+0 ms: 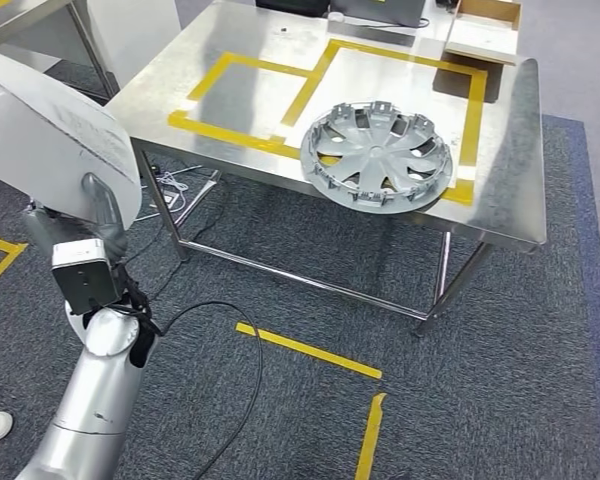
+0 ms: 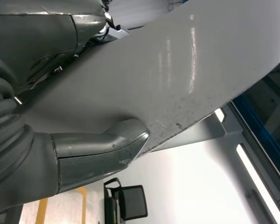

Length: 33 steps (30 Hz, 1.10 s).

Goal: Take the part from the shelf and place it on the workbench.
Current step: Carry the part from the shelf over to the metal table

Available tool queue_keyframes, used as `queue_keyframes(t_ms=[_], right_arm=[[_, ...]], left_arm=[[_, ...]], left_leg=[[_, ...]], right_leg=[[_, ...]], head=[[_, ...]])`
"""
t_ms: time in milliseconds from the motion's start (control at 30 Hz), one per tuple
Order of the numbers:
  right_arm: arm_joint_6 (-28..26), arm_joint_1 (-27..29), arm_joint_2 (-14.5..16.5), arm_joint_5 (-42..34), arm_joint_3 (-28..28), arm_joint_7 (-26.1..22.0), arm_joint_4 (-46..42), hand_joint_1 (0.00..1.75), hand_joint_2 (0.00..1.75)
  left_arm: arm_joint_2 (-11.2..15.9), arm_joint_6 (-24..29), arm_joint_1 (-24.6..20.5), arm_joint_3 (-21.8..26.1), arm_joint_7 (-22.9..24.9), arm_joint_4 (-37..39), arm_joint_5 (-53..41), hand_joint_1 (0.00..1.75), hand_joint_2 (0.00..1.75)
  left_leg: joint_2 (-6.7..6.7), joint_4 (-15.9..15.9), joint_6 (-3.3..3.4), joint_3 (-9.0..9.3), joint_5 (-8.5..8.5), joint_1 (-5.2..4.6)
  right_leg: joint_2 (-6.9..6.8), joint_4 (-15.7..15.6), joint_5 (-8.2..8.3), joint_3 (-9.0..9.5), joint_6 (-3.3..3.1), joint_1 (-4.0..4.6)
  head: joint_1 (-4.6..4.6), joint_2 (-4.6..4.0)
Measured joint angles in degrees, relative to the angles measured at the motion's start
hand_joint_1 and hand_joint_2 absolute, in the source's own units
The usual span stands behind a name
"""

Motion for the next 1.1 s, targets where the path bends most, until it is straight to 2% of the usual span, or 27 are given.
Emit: queue_keyframes(t_ms=[33, 67, 100, 133, 167, 200, 300, 367, 400, 467, 500, 533, 567, 633, 667, 700, 800, 833, 867, 900, 1000, 1033, 1067, 1100], right_arm=[[0.0, 0.1, 0.0, 0.0, 0.0, 0.0, 0.0, 0.00, 0.00], [0.0, 0.1, 0.0, 0.0, 0.0, 0.0, 0.0, 0.00, 0.00], [0.0, 0.2, 0.0, 0.0, 0.0, 0.0, 0.0, 0.00, 0.00], [0.0, 0.2, 0.0, 0.0, 0.0, 0.0, 0.0, 0.00, 0.00], [-0.1, 0.1, 0.0, 0.0, 0.0, 0.0, 0.0, 0.00, 0.00], [-0.1, 0.1, 0.0, 0.0, 0.0, 0.0, 0.0, 0.00, 0.00], [-0.1, 0.1, 0.0, 0.0, 0.0, 0.0, 0.0, 0.00, 0.00], [-0.2, 0.1, 0.0, 0.0, 0.0, -0.1, 0.0, 0.00, 0.00], [-0.2, 0.1, 0.0, -0.1, 0.0, -0.1, 0.0, 0.00, 0.00], [-0.2, 0.1, 0.1, -0.1, 0.0, -0.1, 0.0, 0.00, 0.00], [-0.2, 0.1, 0.1, -0.1, 0.0, -0.1, 0.0, 0.00, 0.00], [-0.2, 0.2, 0.1, -0.1, -0.1, -0.1, 0.0, 0.00, 0.00], [-0.2, 0.2, 0.1, -0.1, -0.1, -0.2, 0.0, 0.00, 0.00], [-0.2, 0.2, 0.2, -0.1, -0.1, -0.3, 0.0, 0.00, 0.00], [-0.2, 0.2, 0.2, -0.1, -0.1, -0.3, 0.0, 0.00, 0.00], [-0.2, 0.1, 0.2, -0.1, -0.1, -0.3, 0.0, 0.00, 0.00], [-0.2, 0.0, 0.2, -0.1, -0.1, -0.4, 0.0, 0.00, 0.00], [-0.2, 0.0, 0.2, -0.1, -0.1, -0.4, 0.0, 0.00, 0.00], [-0.2, -0.1, 0.2, -0.1, -0.1, -0.4, 0.0, 0.00, 0.00], [-0.2, -0.1, 0.2, -0.1, -0.1, -0.4, 0.0, 0.00, 0.00], [-0.2, 0.0, 0.2, -0.1, -0.1, -0.4, 0.0, 0.00, 0.00], [-0.2, 0.1, 0.2, 0.0, -0.1, -0.4, 0.0, 0.00, 0.00], [-0.2, 0.2, 0.2, 0.0, -0.1, -0.4, 0.0, 0.00, 0.00], [-0.2, 0.2, 0.2, 0.0, -0.1, -0.4, 0.0, 0.00, 0.00]], left_arm=[[0.0, 0.0, 0.2, 0.0, 0.0, 0.0, 0.0, 1.75, 1.75], [0.0, 0.0, 0.3, 0.0, 0.0, 0.0, 0.0, 1.75, 1.75], [0.0, 0.0, 0.3, 0.0, 0.0, 0.0, 0.0, 1.75, 1.75], [0.0, 0.0, 0.4, 0.0, 0.0, 0.0, 0.0, 1.75, 1.75], [0.0, 0.0, 0.3, 0.0, 0.0, 0.0, 0.0, 1.75, 1.75], [0.0, 0.0, 0.3, 0.0, 0.0, 0.0, -0.1, 1.75, 1.75], [-0.1, 0.0, 0.4, 0.0, -0.1, -0.1, -0.2, 1.75, 1.75], [-0.1, 0.0, 0.4, 0.0, -0.2, -0.2, -0.4, 1.75, 1.75], [-0.1, 0.0, 0.4, 0.0, -0.2, -0.3, -0.4, 1.75, 1.75], [-0.1, 0.0, 0.6, 0.0, -0.3, -0.3, -0.5, 1.75, 1.75], [-0.1, 0.0, 0.8, 0.0, -0.4, -0.3, -0.7, 1.75, 1.75], [-0.1, 0.1, 0.9, 0.1, -0.4, -0.3, -0.9, 1.75, 1.75], [0.0, 0.1, 1.0, 0.1, -0.5, -0.3, -1.1, 1.75, 1.75], [0.0, 0.1, 1.0, 0.1, -0.7, -0.3, -1.5, 1.75, 1.75], [-0.1, 0.1, 0.9, 0.1, -0.7, -0.3, -1.6, 1.75, 1.75], [-0.1, 0.1, 0.9, 0.1, -0.8, -0.3, -1.6, 1.75, 1.75], [-0.3, 0.1, 0.8, 0.2, -0.9, -0.4, -1.8, 1.75, 1.75], [-0.3, 0.1, 0.8, 0.3, -0.9, -0.4, -1.9, 1.75, 1.75], [-0.4, 0.1, 0.8, 0.3, -0.9, -0.5, -1.9, 1.75, 1.75], [-0.5, 0.0, 0.7, 0.3, -1.0, -0.6, -2.0, 1.75, 1.75], [-0.6, 0.0, 0.9, 0.3, -1.0, -0.6, -2.0, 1.75, 1.75], [-0.6, 0.0, 1.0, 0.3, -1.0, -0.6, -2.0, 1.75, 1.75], [-0.6, 0.0, 1.1, 0.3, -1.0, -0.6, -2.0, 1.75, 1.75], [-0.6, 0.0, 1.2, 0.3, -1.0, -0.6, -2.0, 1.75, 1.75]], left_leg=[[-0.08, 0.0, 0.02, 0.40, -0.33, -0.07], [-0.16, 0.0, -0.01, 0.97, -0.73, -0.14], [-0.23, 0.0, -0.09, 1.63, -1.17, -0.20], [-0.27, 0.0, -0.22, 2.23, -1.63, -0.29], [-0.30, 0.0, -0.43, 2.63, -2.01, -0.37], [-0.32, 0.0, -0.65, 2.79, -2.27, -0.42], [-0.31, -0.1, -1.49, 2.95, -2.80, -0.33], [-0.20, 1.8, -2.15, 2.31, -3.94, -0.26], [-0.14, 4.6, -2.44, 1.01, -5.11, -0.16], [-0.07, 12.4, -2.87, -3.24, -7.71, 0.09], [-0.05, 15.3, -3.01, -5.20, -8.16, 0.22], [-0.04, 16.4, -3.08, -6.32, -7.41, 0.31], [-0.01, 15.1, -3.10, -6.37, -5.44, 0.39], [0.16, 8.2, -3.02, -4.11, -0.33, 0.45], [0.25, 4.8, -2.91, -2.72, 1.09, 0.39], [0.31, 2.6, -2.63, -1.73, 1.44, 0.28], [0.14, 1.0, -1.43, -0.86, 0.21, 0.05], [0.06, 0.8, -1.07, -0.58, 0.07, 0.12], [0.00, 0.6, -0.73, -0.21, -0.08, 0.21], [-0.03, 0.5, -0.44, 0.14, -0.27, 0.27], [-0.04, 0.5, 0.19, 0.93, -1.22, -0.05], [-0.08, 0.5, 0.29, 1.36, -1.60, -0.23], [-0.15, 0.5, 0.36, 1.93, -2.03, -0.41], [-0.21, 0.4, 0.38, 2.62, -2.48, -0.59]], right_leg=[[0.00, 0.4, 1.23, -1.14, -0.05, 0.01], [0.00, -1.5, 3.61, -1.06, -0.20, 0.02], [0.02, -5.2, 6.62, 0.00, -0.45, 0.06], [0.05, -9.0, 8.94, 1.48, -0.74, 0.17], [0.07, -12.3, 10.26, 3.02, -1.07, 0.29], [0.10, -14.2, 10.57, 4.05, -1.36, 0.42], [0.17, -15.7, 9.64, 5.18, -2.03, 0.46], [0.13, -16.3, 9.40, 6.11, -2.54, 0.15], [0.08, -16.5, 9.18, 6.67, -2.74, 0.01], [0.03, -16.6, 8.44, 7.62, -2.97, 0.01], [0.05, -16.6, 8.01, 8.13, -2.96, 0.01], [0.08, -16.6, 7.57, 8.70, -2.91, 0.00], [0.11, -16.6, 7.09, 9.38, -2.82, -0.03], [0.16, -16.6, 6.00, 10.70, -2.41, -0.09], [0.20, -16.6, 5.46, 11.04, -2.05, -0.04], [0.19, -16.6, 5.06, 11.20, -1.67, 0.01], [0.01, -16.8, 4.80, 11.74, -0.60, 0.08], [-0.01, -16.3, 4.70, 11.68, -0.35, 0.06], [-0.01, -14.9, 4.34, 10.88, -0.19, 0.05], [0.00, -12.2, 3.60, 9.18, -0.07, 0.05], [0.03, -0.8, 0.28, 1.22, 0.05, 0.07], [0.03, 0.7, 0.40, -0.58, -0.05, 0.10], [0.04, -0.1, 1.86, -1.26, -0.29, 0.16], [0.05, -2.8, 4.43, -0.86, -0.68, 0.28]], head=[[0.02, -0.01], [0.02, -0.01], [0.02, -0.01], [0.00, -0.01], [-0.05, -0.01], [-0.09, -0.01], [-0.15, -0.01], [-0.27, -0.01], [-0.34, -0.01], [-0.39, -0.01], [-0.40, -0.01], [-0.39, -0.01], [-0.40, -0.01], [-0.39, -0.01], [-0.44, -0.01], [-0.46, -0.01], [-0.33, -0.01], [-0.25, -0.01], [-0.14, -0.01], [-0.02, -0.01], [0.23, -0.01], [0.22, -0.01], [0.23, -0.01], [0.23, -0.01]])
